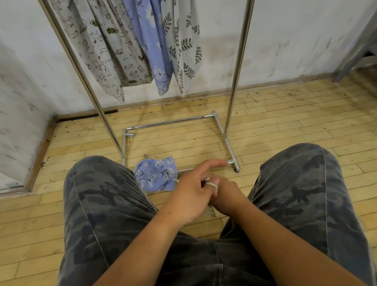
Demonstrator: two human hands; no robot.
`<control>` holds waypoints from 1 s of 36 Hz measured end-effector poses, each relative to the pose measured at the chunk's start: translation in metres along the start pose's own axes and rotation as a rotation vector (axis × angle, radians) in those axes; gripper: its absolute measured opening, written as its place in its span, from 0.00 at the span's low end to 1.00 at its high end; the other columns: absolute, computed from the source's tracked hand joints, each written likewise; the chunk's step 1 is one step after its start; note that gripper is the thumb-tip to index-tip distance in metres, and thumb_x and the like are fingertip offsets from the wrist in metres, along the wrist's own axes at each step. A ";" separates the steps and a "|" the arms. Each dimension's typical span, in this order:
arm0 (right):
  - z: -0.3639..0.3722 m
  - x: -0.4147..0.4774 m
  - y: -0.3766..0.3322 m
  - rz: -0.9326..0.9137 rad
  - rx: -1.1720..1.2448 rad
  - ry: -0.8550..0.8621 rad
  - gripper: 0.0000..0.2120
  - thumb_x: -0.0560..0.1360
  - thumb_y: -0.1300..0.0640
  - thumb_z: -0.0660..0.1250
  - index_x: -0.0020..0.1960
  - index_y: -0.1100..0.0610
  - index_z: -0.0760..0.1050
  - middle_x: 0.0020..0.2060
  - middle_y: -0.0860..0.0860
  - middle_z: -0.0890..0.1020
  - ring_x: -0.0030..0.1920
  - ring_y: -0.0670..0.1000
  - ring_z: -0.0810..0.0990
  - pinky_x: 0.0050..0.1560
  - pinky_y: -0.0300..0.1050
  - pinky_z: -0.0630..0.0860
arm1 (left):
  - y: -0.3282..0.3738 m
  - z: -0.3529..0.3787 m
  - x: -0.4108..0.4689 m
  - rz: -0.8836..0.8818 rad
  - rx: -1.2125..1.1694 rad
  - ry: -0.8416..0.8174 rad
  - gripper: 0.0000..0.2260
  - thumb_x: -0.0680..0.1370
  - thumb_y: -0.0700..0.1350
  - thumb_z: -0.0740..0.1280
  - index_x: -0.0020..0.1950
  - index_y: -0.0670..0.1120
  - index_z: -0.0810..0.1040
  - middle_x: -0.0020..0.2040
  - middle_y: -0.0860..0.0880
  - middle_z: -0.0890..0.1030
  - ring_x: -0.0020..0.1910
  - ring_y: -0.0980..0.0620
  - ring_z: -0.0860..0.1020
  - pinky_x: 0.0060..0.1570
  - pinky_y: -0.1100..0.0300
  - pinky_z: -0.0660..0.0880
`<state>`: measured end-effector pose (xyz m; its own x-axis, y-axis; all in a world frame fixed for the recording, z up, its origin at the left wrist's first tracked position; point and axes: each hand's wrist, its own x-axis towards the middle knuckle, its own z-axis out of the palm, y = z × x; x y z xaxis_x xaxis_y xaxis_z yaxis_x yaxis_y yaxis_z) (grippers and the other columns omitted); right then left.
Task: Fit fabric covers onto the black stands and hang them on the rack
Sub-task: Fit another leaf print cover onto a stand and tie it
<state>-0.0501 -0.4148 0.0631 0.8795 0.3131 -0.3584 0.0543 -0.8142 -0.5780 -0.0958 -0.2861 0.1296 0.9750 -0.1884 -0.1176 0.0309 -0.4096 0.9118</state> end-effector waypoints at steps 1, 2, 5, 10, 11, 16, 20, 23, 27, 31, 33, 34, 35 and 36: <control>-0.002 0.000 0.001 -0.011 -0.005 0.011 0.16 0.79 0.58 0.62 0.40 0.39 0.63 0.37 0.39 0.73 0.36 0.40 0.71 0.34 0.33 0.60 | 0.001 0.000 0.000 0.010 0.010 -0.002 0.20 0.84 0.43 0.62 0.65 0.69 0.74 0.38 0.52 0.82 0.40 0.56 0.78 0.38 0.70 0.73; -0.003 -0.001 0.002 -0.019 -0.002 0.022 0.16 0.79 0.58 0.62 0.42 0.39 0.63 0.38 0.38 0.72 0.37 0.41 0.71 0.34 0.32 0.60 | 0.002 0.001 -0.001 0.021 0.027 -0.010 0.19 0.85 0.43 0.62 0.66 0.68 0.74 0.38 0.52 0.82 0.38 0.57 0.78 0.37 0.69 0.72; -0.004 -0.006 0.001 -0.048 0.038 0.072 0.17 0.79 0.59 0.64 0.41 0.40 0.64 0.38 0.38 0.71 0.37 0.39 0.72 0.33 0.31 0.63 | 0.001 0.002 -0.001 0.032 0.075 -0.044 0.18 0.85 0.46 0.63 0.68 0.69 0.72 0.40 0.53 0.82 0.37 0.57 0.78 0.36 0.61 0.75; -0.007 -0.013 -0.003 -0.128 0.348 0.226 0.15 0.79 0.60 0.68 0.45 0.38 0.75 0.47 0.40 0.80 0.44 0.36 0.76 0.45 0.34 0.71 | -0.003 -0.008 0.006 0.019 0.043 0.026 0.17 0.85 0.48 0.62 0.68 0.69 0.71 0.43 0.55 0.82 0.45 0.58 0.81 0.48 0.58 0.79; -0.009 -0.012 -0.004 -0.154 0.370 0.252 0.15 0.79 0.60 0.68 0.48 0.37 0.77 0.50 0.40 0.81 0.43 0.34 0.76 0.44 0.31 0.69 | -0.001 -0.011 0.009 0.021 0.038 0.037 0.17 0.85 0.48 0.62 0.69 0.69 0.71 0.42 0.56 0.82 0.45 0.59 0.81 0.47 0.60 0.77; -0.016 -0.012 -0.007 -0.196 0.468 0.193 0.13 0.84 0.51 0.62 0.65 0.44 0.80 0.55 0.43 0.83 0.34 0.29 0.74 0.36 0.29 0.69 | 0.008 -0.026 0.016 0.024 0.010 0.020 0.19 0.85 0.46 0.62 0.70 0.68 0.70 0.42 0.52 0.81 0.38 0.54 0.78 0.36 0.61 0.73; -0.026 -0.016 -0.014 -0.135 0.566 0.162 0.11 0.83 0.44 0.64 0.56 0.46 0.83 0.50 0.45 0.86 0.34 0.37 0.78 0.40 0.39 0.73 | 0.007 -0.039 0.023 -0.005 0.004 0.038 0.18 0.85 0.45 0.63 0.71 0.64 0.72 0.40 0.52 0.81 0.43 0.50 0.80 0.47 0.52 0.76; -0.038 -0.019 -0.022 -0.136 0.657 0.147 0.11 0.82 0.47 0.66 0.49 0.51 0.83 0.43 0.50 0.86 0.38 0.45 0.80 0.45 0.48 0.77 | 0.013 -0.050 0.025 0.017 -0.013 0.073 0.17 0.85 0.43 0.63 0.71 0.60 0.72 0.41 0.49 0.83 0.40 0.59 0.81 0.46 0.67 0.72; -0.053 -0.020 -0.038 -0.166 0.747 0.121 0.13 0.82 0.48 0.67 0.46 0.56 0.82 0.36 0.57 0.81 0.36 0.51 0.78 0.43 0.51 0.75 | 0.022 -0.063 0.028 0.011 -0.030 0.116 0.19 0.84 0.40 0.64 0.70 0.60 0.73 0.43 0.47 0.84 0.45 0.61 0.82 0.47 0.71 0.72; -0.067 -0.014 -0.054 -0.165 0.826 0.117 0.13 0.83 0.52 0.65 0.45 0.57 0.82 0.39 0.67 0.79 0.36 0.57 0.78 0.42 0.53 0.76 | 0.035 -0.073 0.035 0.015 -0.028 0.158 0.19 0.83 0.41 0.64 0.69 0.61 0.74 0.41 0.49 0.84 0.37 0.56 0.80 0.39 0.66 0.74; -0.076 -0.013 -0.062 -0.169 0.858 0.128 0.14 0.84 0.54 0.64 0.43 0.59 0.80 0.35 0.64 0.78 0.36 0.58 0.78 0.41 0.52 0.76 | 0.043 -0.079 0.036 0.026 -0.033 0.177 0.19 0.82 0.41 0.64 0.68 0.62 0.74 0.41 0.50 0.85 0.38 0.54 0.80 0.41 0.63 0.75; -0.080 -0.011 -0.065 -0.169 0.876 0.135 0.14 0.84 0.55 0.64 0.43 0.60 0.79 0.35 0.62 0.78 0.35 0.58 0.77 0.41 0.52 0.75 | 0.046 -0.081 0.038 0.029 -0.038 0.186 0.19 0.82 0.42 0.65 0.69 0.62 0.73 0.41 0.50 0.85 0.37 0.55 0.80 0.42 0.63 0.75; -0.085 -0.010 -0.068 -0.167 0.893 0.143 0.14 0.83 0.55 0.63 0.42 0.60 0.79 0.35 0.61 0.78 0.35 0.58 0.77 0.41 0.52 0.74 | 0.050 -0.083 0.040 0.027 -0.045 0.193 0.19 0.82 0.43 0.65 0.69 0.62 0.73 0.42 0.51 0.85 0.37 0.55 0.79 0.44 0.61 0.75; -0.090 -0.008 -0.070 -0.164 0.906 0.154 0.14 0.83 0.55 0.63 0.42 0.60 0.78 0.36 0.61 0.77 0.36 0.57 0.76 0.42 0.54 0.73 | 0.053 -0.086 0.042 0.026 -0.051 0.199 0.19 0.82 0.43 0.65 0.69 0.62 0.73 0.42 0.51 0.85 0.37 0.53 0.79 0.45 0.58 0.76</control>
<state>-0.0189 -0.4040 0.1724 0.9501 0.2688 -0.1584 -0.1496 -0.0530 -0.9873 -0.0340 -0.2391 0.2065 0.9997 -0.0160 -0.0183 0.0113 -0.3601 0.9328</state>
